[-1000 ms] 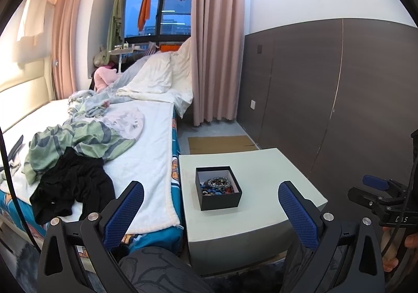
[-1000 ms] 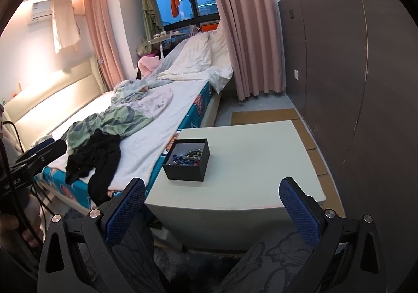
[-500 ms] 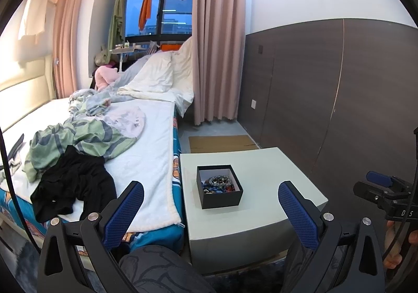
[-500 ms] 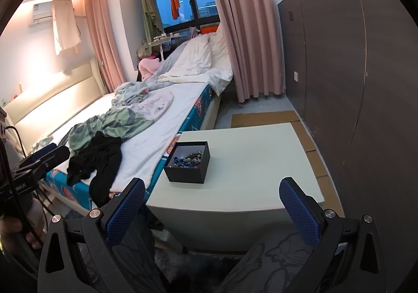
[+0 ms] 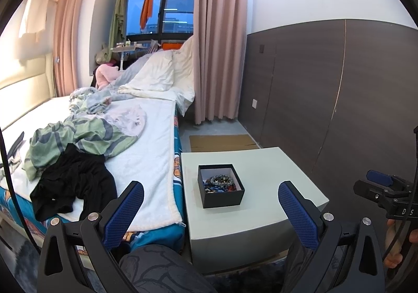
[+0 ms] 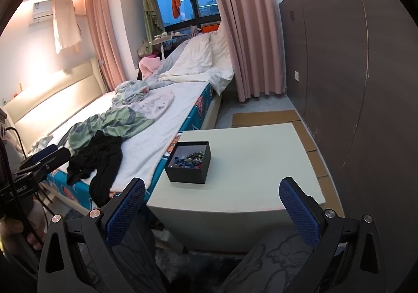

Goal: Organize jewelry

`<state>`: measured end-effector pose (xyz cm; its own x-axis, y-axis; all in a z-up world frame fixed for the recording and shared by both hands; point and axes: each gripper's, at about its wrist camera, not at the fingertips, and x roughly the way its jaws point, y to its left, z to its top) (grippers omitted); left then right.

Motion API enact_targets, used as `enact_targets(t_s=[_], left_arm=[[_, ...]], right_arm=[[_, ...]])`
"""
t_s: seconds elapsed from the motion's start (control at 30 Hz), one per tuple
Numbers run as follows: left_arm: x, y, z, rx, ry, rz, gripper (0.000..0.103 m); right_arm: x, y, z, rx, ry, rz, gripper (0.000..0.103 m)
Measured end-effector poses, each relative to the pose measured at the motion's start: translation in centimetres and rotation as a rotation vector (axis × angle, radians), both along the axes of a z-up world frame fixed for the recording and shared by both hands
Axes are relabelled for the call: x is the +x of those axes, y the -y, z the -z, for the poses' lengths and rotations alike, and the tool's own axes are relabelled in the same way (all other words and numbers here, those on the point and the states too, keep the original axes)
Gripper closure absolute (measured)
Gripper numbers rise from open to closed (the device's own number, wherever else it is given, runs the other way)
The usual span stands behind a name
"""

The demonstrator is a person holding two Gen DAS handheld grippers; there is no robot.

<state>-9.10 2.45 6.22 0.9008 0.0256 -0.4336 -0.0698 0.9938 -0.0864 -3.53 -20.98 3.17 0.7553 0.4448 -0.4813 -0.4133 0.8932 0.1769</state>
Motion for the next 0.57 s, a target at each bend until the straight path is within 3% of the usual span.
enact_targets(t_s=[0.57], left_arm=[[3.9,-1.2,2.5,-0.020,-0.054,0.020,0.001]], right_arm=[[2.9,-1.5,1.9,-0.033,-0.054,0.000,0.000]])
